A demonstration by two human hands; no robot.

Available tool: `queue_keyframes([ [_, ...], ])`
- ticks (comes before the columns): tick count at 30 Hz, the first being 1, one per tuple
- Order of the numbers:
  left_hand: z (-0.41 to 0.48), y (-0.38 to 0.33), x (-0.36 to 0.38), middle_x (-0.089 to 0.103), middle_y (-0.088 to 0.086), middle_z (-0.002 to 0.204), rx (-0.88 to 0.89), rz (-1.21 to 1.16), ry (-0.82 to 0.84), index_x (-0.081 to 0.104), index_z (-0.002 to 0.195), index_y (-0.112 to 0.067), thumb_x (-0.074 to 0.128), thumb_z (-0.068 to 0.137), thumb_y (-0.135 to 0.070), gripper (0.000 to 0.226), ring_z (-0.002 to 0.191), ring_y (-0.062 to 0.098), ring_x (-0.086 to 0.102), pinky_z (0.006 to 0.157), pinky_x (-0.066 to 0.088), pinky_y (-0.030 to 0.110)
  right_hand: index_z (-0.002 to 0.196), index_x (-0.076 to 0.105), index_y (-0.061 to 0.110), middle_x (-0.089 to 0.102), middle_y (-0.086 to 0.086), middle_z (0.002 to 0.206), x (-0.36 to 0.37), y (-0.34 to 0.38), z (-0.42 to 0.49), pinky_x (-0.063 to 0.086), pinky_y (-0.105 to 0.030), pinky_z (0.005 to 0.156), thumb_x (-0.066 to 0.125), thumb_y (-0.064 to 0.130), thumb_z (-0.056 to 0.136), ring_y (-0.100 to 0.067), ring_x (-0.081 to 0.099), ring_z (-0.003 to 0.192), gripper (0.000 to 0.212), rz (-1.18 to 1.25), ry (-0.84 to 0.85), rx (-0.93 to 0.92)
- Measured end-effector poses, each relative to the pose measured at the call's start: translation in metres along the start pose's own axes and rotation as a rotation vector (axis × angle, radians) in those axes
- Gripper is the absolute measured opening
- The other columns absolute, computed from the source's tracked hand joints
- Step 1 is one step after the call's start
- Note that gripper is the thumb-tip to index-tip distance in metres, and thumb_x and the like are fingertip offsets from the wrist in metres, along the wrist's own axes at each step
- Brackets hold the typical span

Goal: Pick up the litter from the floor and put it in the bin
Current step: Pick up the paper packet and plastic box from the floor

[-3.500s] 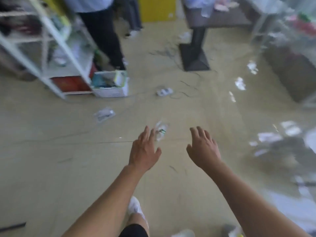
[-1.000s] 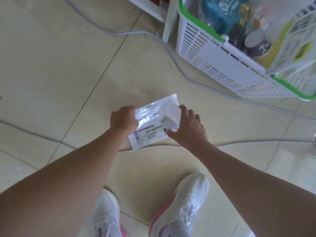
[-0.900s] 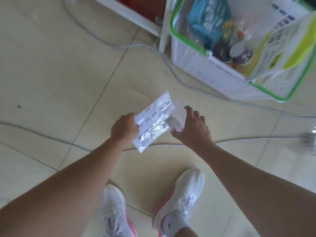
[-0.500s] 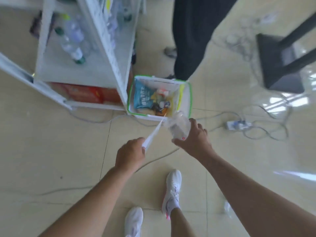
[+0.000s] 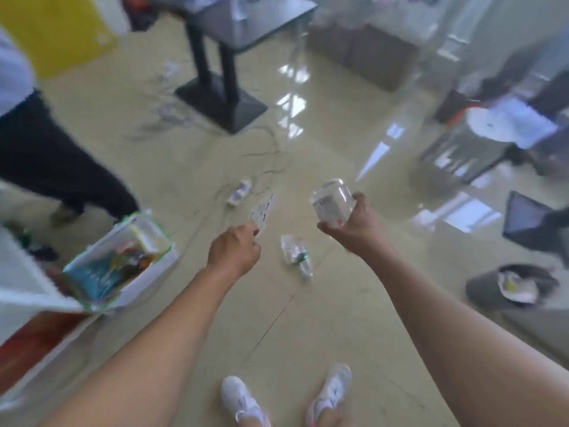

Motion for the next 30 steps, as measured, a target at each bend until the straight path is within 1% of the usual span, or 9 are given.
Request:
queue_keyframes([
  [3, 0.004, -0.137, 0.033, 0.072, 0.013, 0.113, 0.160, 0.052, 0.065, 0.067, 0.107, -0.023, 0.054, 0.088, -0.022, 0.023, 0.101, 0.036, 0.067, 0.069, 0.044, 0.034, 0.133, 0.039, 0.023, 0.060, -0.005, 0.125, -0.096, -0.114, -0.016, 0.045, -0.035, 0.085, 0.077, 0.054, 0.071, -0.035, 0.061, 0.111, 0.079, 0.072, -0.099, 0.170],
  [5, 0.002, -0.228, 0.063, 0.072, 0.012, 0.116, 0.242, 0.083, 0.119, 0.068, 0.109, -0.023, 0.056, 0.088, -0.022, 0.025, 0.105, 0.035, 0.068, 0.074, 0.047, 0.034, 0.131, 0.038, 0.022, 0.060, -0.006, 0.120, -0.152, -0.191, -0.034, 0.051, -0.038, 0.090, 0.076, 0.050, 0.071, -0.036, 0.060, 0.112, 0.076, 0.102, -0.132, 0.279],
  [7, -0.007, -0.317, 0.095, 0.072, 0.012, 0.118, 0.317, 0.107, 0.167, 0.069, 0.113, -0.023, 0.057, 0.088, -0.022, 0.028, 0.107, 0.034, 0.068, 0.077, 0.048, 0.034, 0.136, 0.035, 0.019, 0.056, -0.007, 0.118, -0.204, -0.266, -0.057, 0.053, -0.043, 0.096, 0.075, 0.044, 0.072, -0.037, 0.056, 0.117, 0.079, 0.150, -0.155, 0.389],
  [10, -0.030, -0.437, 0.144, 0.072, 0.014, 0.111, 0.418, 0.108, 0.233, 0.069, 0.106, -0.021, 0.054, 0.091, -0.022, 0.021, 0.103, 0.036, 0.067, 0.079, 0.052, 0.037, 0.142, 0.032, 0.015, 0.055, -0.010, 0.122, -0.273, -0.372, -0.099, 0.046, -0.039, 0.102, 0.074, 0.042, 0.074, -0.037, 0.053, 0.124, 0.085, 0.168, -0.207, 0.546],
  [13, -0.055, -0.534, 0.192, 0.071, 0.017, 0.107, 0.511, 0.116, 0.286, 0.065, 0.100, -0.017, 0.050, 0.095, -0.025, 0.017, 0.100, 0.038, 0.066, 0.079, 0.053, 0.040, 0.145, 0.028, 0.015, 0.054, -0.014, 0.132, -0.326, -0.459, -0.137, 0.045, -0.040, 0.104, 0.074, 0.044, 0.072, -0.038, 0.051, 0.126, 0.091, 0.192, -0.245, 0.685],
  [17, -0.083, -0.638, 0.242, 0.071, 0.017, 0.113, 0.613, 0.136, 0.353, 0.065, 0.105, -0.017, 0.048, 0.097, -0.027, 0.021, 0.105, 0.037, 0.065, 0.077, 0.047, 0.037, 0.140, 0.029, 0.016, 0.055, -0.013, 0.128, -0.377, -0.539, -0.172, 0.045, -0.041, 0.104, 0.077, 0.044, 0.069, -0.035, 0.052, 0.122, 0.090, 0.230, -0.282, 0.783],
  [22, -0.098, -0.738, 0.289, 0.071, 0.011, 0.110, 0.656, 0.119, 0.427, 0.064, 0.109, -0.021, 0.048, 0.094, -0.027, 0.023, 0.102, 0.035, 0.065, 0.076, 0.047, 0.035, 0.137, 0.029, 0.014, 0.053, -0.013, 0.127, -0.411, -0.614, -0.172, 0.045, -0.041, 0.102, 0.075, 0.041, 0.074, -0.035, 0.051, 0.123, 0.083, 0.258, -0.267, 0.871],
  [26, -0.070, -0.794, 0.337, 0.072, 0.013, 0.101, 0.628, 0.068, 0.497, 0.065, 0.109, -0.017, 0.052, 0.088, -0.018, 0.025, 0.097, 0.037, 0.068, 0.081, 0.056, 0.041, 0.140, 0.028, 0.015, 0.053, -0.014, 0.130, -0.425, -0.671, -0.129, 0.043, -0.040, 0.100, 0.073, 0.039, 0.077, -0.035, 0.051, 0.121, 0.081, 0.271, -0.232, 0.895],
  [30, -0.010, -0.848, 0.411, 0.071, 0.015, 0.116, 0.549, 0.016, 0.539, 0.062, 0.129, -0.012, 0.057, 0.093, -0.015, 0.037, 0.104, 0.037, 0.066, 0.088, 0.055, 0.042, 0.140, 0.030, 0.015, 0.055, -0.013, 0.129, -0.435, -0.738, -0.055, 0.042, -0.040, 0.097, 0.075, 0.043, 0.077, -0.034, 0.052, 0.119, 0.082, 0.270, -0.214, 0.897],
])
Point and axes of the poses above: each hand's wrist, its own z-axis towards the middle knuckle, its own x-axis out of the palm, y = z × x, the point moved 4 cm from there along z, towards the middle knuckle
